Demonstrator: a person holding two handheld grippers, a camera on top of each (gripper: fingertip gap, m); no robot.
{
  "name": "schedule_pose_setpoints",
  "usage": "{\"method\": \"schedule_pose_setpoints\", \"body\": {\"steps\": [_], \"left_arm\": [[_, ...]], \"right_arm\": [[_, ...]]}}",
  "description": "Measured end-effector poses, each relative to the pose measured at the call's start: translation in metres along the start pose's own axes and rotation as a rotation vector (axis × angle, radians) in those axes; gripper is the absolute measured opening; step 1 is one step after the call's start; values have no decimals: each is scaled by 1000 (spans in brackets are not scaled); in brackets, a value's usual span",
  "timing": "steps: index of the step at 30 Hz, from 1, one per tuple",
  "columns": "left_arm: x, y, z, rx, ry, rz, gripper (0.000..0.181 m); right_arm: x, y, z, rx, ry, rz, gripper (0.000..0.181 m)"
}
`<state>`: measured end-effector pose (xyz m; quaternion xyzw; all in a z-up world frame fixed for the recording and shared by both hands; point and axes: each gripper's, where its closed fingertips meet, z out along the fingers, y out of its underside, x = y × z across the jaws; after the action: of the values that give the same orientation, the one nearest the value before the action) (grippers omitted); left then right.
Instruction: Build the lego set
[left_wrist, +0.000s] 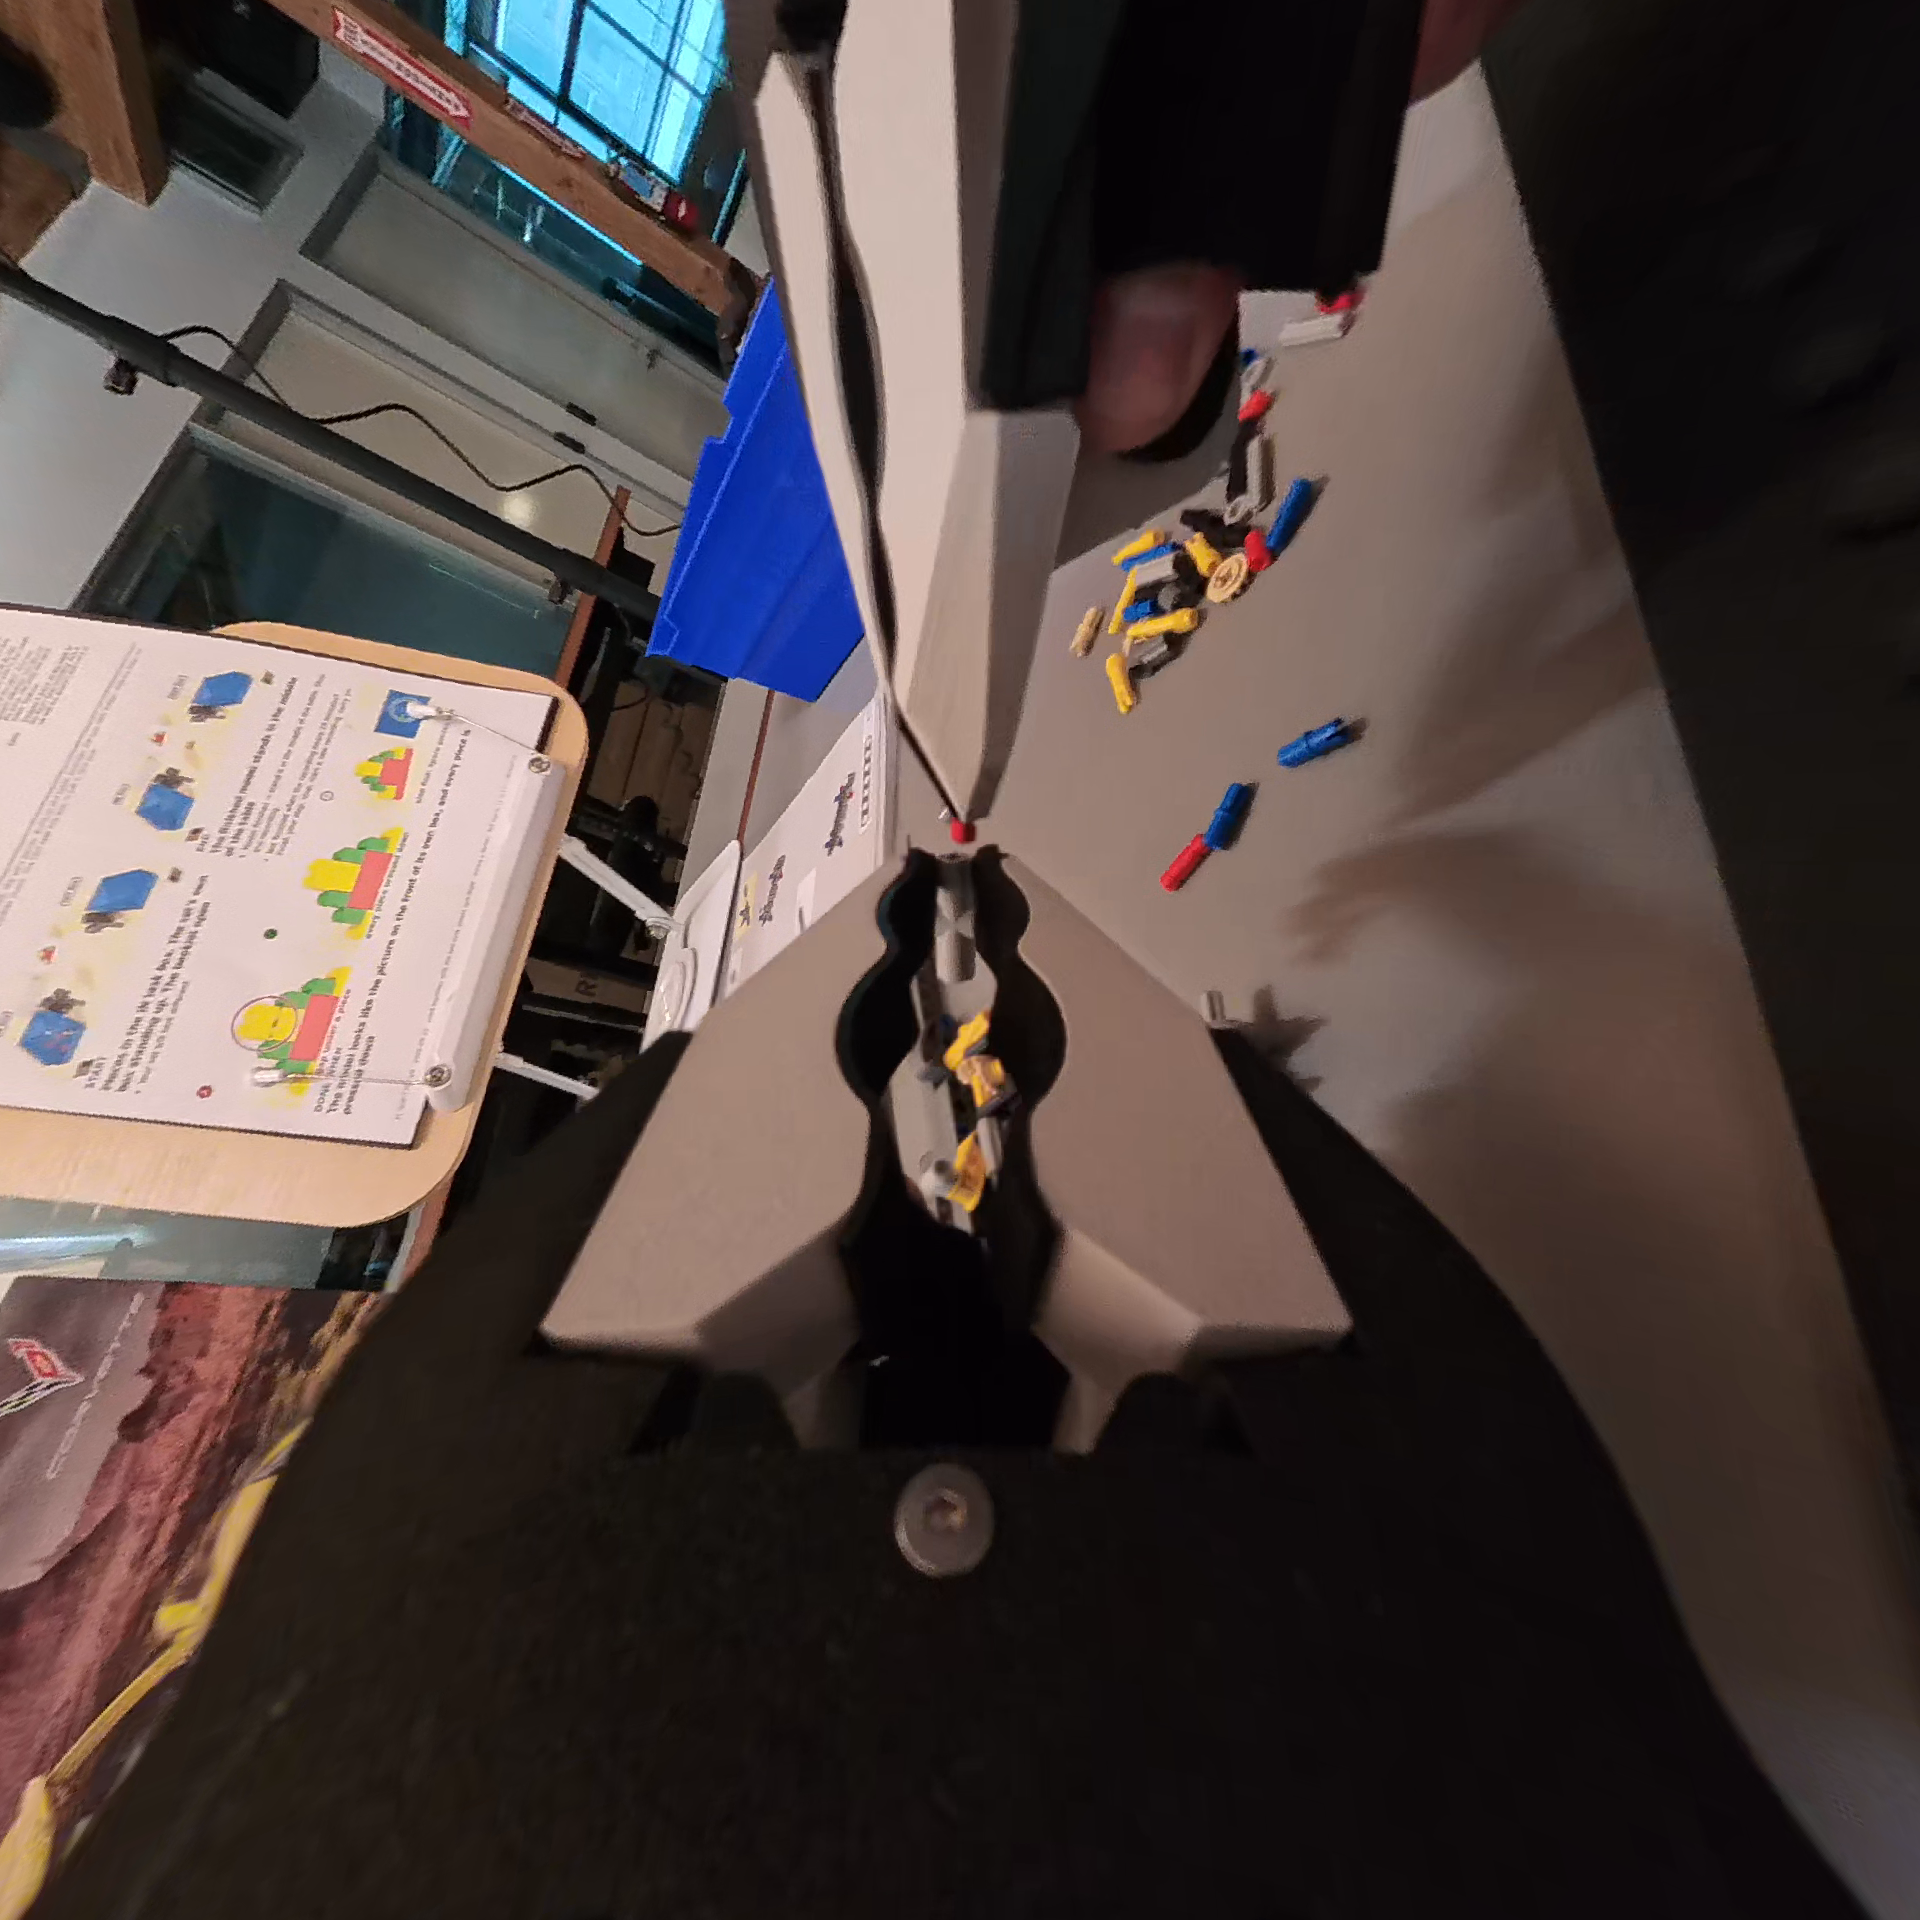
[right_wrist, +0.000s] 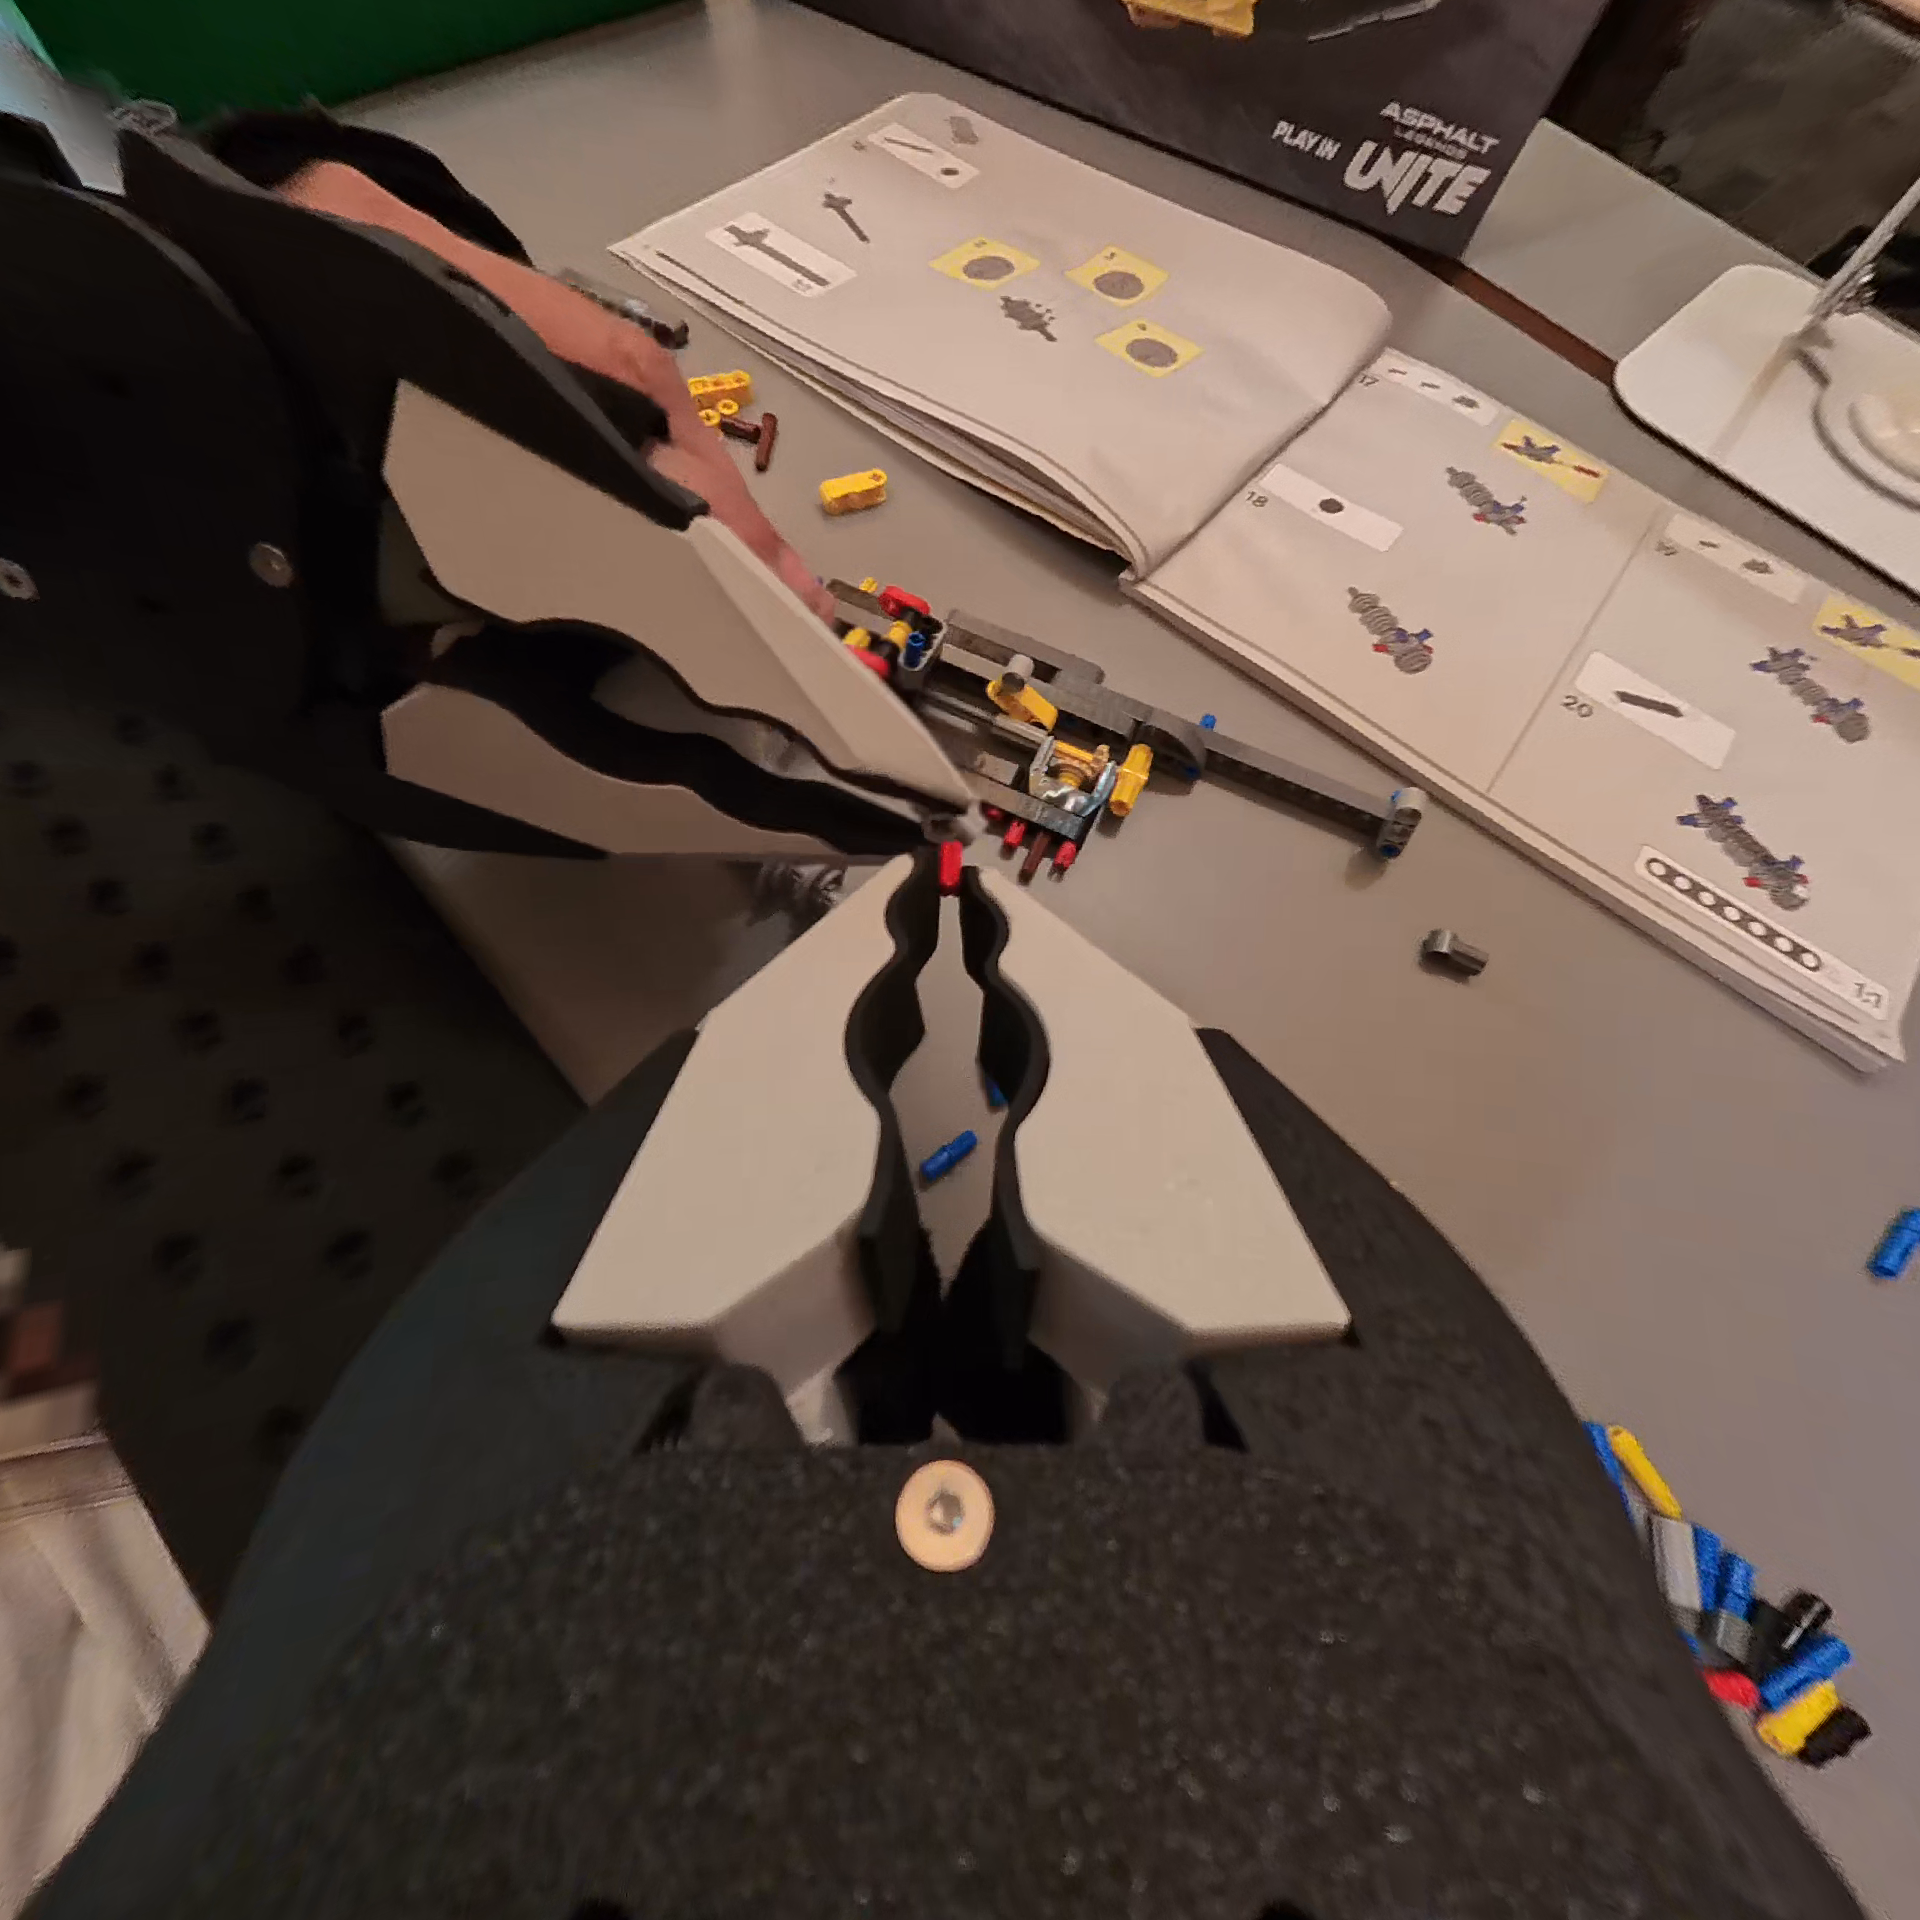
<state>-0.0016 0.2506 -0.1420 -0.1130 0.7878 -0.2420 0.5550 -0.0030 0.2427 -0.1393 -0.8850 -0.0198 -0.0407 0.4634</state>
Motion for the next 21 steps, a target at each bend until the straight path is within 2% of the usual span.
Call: {"method": "schedule_pose_setpoints", "body": {"steps": [5,8,21], "left_arm": [[8,-3,2,5,47,-24,6],[9,-3,3,2,51,-28,6],[8,-7,1,23,72,-87,5]], "right_arm": [[-1,-4,-5,30,-46,12,3],[-2,0,-3,-8,-47,-10,3],[-8,3,-3,-4,-81,-18,3]]}}
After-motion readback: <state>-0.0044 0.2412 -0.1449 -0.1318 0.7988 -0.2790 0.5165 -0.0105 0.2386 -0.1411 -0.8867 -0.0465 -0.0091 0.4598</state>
